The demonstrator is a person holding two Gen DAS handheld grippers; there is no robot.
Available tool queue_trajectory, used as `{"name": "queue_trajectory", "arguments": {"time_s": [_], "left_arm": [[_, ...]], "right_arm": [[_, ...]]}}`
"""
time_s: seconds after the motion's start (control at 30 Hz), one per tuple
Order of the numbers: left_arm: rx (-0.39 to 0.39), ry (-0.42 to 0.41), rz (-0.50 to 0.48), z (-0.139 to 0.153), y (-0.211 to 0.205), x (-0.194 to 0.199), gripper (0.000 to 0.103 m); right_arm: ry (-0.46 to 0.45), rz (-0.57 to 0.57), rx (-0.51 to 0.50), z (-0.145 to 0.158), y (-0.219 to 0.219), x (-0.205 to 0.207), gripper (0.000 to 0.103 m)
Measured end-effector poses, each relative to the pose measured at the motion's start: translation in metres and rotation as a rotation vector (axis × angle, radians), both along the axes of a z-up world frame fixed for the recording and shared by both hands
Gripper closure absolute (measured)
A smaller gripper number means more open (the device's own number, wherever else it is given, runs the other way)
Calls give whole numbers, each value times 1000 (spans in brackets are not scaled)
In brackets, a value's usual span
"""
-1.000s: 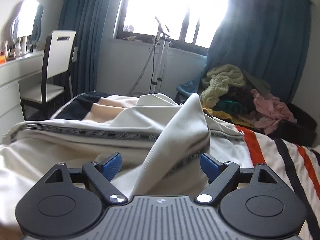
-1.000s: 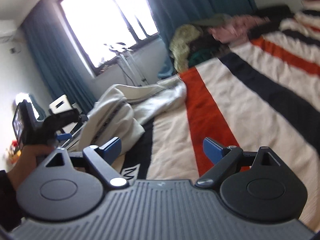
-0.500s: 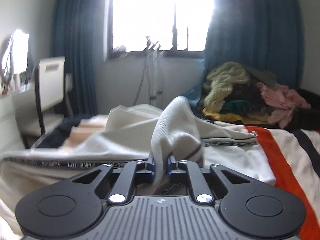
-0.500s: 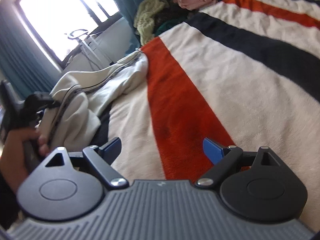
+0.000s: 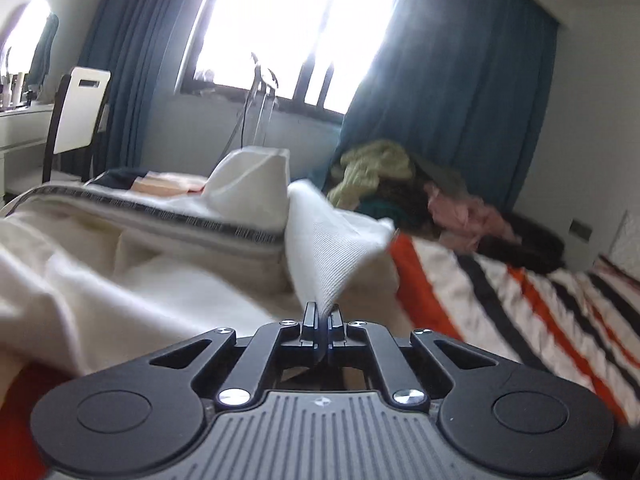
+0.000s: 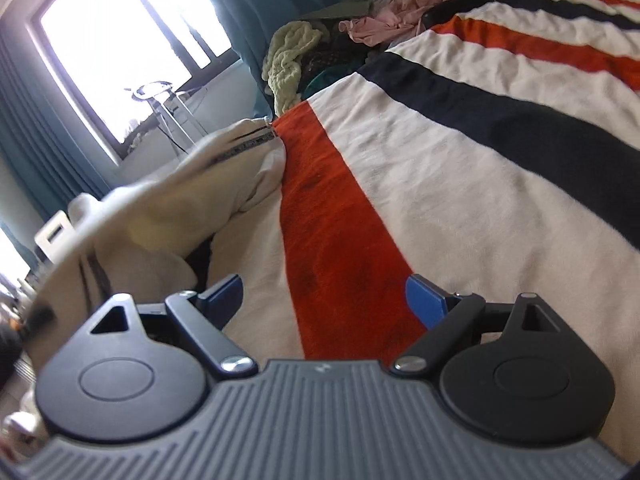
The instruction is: Fold clothes
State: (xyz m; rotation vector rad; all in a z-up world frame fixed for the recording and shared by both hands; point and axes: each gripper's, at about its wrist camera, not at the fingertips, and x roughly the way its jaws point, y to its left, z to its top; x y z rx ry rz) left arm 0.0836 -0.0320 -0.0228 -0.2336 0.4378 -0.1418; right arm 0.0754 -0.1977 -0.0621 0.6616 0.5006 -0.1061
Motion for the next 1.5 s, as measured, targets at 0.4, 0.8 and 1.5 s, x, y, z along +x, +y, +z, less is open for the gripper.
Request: {"name": "queue_trajectory", "arguments": {"time_s": [0.4, 0.8, 1.5], "left_arm": [[-64, 117, 30, -1, 35, 0, 97], [-89, 177, 137, -9, 68, 24, 38], [-128, 149, 57, -56, 103, 104, 29]], "right_arm": [[-55, 104, 118, 12, 17, -17, 12], [-71, 239, -106, 24, 41, 128, 12], [-10, 27, -282, 53, 54, 372, 95]]}}
